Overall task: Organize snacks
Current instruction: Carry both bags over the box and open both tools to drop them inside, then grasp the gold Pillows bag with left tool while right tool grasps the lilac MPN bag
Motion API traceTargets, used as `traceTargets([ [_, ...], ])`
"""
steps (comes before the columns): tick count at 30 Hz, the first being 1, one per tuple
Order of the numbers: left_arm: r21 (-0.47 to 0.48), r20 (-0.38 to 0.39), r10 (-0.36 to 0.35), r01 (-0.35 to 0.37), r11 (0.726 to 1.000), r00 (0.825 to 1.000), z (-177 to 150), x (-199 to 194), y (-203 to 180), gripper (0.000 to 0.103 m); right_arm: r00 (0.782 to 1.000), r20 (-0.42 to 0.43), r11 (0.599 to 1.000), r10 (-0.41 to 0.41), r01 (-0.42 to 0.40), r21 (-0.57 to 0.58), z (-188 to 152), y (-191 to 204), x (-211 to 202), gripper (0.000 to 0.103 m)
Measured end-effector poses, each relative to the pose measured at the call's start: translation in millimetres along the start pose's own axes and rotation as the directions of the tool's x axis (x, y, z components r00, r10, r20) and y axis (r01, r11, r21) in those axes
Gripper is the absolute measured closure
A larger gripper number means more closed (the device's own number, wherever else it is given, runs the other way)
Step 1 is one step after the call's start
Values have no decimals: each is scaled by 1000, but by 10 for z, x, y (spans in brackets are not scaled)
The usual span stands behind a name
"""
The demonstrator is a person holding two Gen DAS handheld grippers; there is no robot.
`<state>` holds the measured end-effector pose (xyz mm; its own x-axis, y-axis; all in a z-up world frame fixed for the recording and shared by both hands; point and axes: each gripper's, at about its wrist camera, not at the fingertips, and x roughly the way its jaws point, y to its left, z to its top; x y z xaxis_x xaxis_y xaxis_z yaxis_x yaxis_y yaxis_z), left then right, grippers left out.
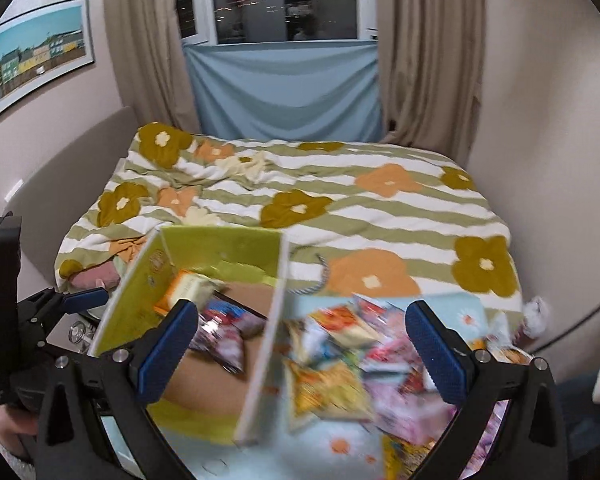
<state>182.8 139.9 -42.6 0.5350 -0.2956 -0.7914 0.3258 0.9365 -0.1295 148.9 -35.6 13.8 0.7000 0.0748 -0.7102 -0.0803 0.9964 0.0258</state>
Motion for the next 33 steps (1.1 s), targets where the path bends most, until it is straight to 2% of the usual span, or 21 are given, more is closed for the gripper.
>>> traceTargets([
  [10, 188, -28, -64, 68, 980, 998, -350, 240, -1307, 2, 996, -45, 995, -80, 82, 56, -703, -1246, -443, 0],
  [14, 263, -85, -104, 123, 957, 991, -536, 501, -1796, 2, 991, -70, 991, -112, 117, 68, -971, -1662, -519, 0],
  [16, 299, -125, -127, 159, 941, 984, -625, 634, -1977, 2, 989, -85, 989, -121, 128, 75, -1106, -1868, -531, 0],
  [18, 368, -156, -128, 178, 912, 979, -732, 794, -2196, 2, 988, -97, 988, -118, 126, 85, -1209, -2027, -518, 0],
  [24, 477, -206, -150, 233, 848, 967, -866, 1148, -2534, 3, 980, -162, 984, -116, 136, 118, -1589, -2459, -295, 0],
  [28, 541, -262, -146, 271, 796, 954, -930, 1444, -2700, 7, 974, -198, 977, -107, 140, 159, -1785, -2612, -116, 0],
  [33, 585, -307, -150, 310, 749, 940, -974, 1701, -2816, 13, 972, -221, 974, -82, 125, 187, -1909, -2679, 50, 0],
])
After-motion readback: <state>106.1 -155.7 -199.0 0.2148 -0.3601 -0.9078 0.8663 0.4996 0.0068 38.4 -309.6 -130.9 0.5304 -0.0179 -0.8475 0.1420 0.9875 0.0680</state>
